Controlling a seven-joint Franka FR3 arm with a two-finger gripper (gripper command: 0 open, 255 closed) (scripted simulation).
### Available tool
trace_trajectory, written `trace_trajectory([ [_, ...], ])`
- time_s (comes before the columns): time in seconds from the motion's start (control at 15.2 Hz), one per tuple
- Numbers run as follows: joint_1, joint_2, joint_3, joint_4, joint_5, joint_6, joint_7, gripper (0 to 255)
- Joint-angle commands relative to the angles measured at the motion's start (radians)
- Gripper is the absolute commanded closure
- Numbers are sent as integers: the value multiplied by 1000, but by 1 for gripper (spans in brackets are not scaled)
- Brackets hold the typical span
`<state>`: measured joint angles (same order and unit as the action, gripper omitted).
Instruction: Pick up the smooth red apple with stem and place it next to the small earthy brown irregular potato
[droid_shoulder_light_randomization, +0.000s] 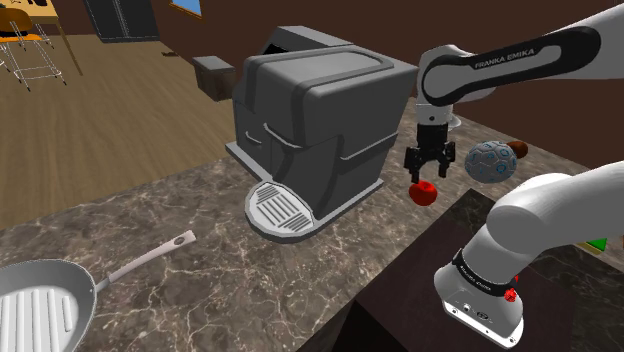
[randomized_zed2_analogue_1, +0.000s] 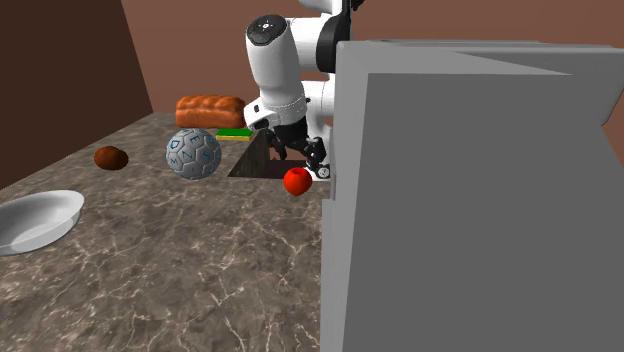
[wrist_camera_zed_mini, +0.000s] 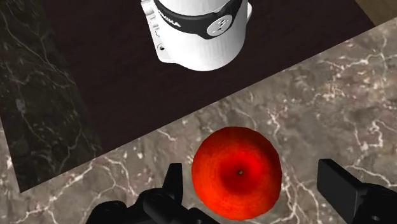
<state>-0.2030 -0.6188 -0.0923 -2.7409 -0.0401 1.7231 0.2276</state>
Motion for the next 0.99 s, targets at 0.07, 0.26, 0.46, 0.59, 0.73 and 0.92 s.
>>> trace_trajectory([
  [0.07, -7, -4, -2, -49, -2, 37, 9, 0],
  [0.26, -8, -4, -4, -90, -4, 77, 10, 0],
  [0.46, -8, -3, -4, -110, -5, 99, 10, 0],
  [0.59, -9, -3, -4, -110, -5, 99, 10, 0],
  [0.73, -9, -3, -4, -110, -5, 99, 10, 0],
  [0.92, -9, -3, -4, -110, -5, 99, 10, 255],
])
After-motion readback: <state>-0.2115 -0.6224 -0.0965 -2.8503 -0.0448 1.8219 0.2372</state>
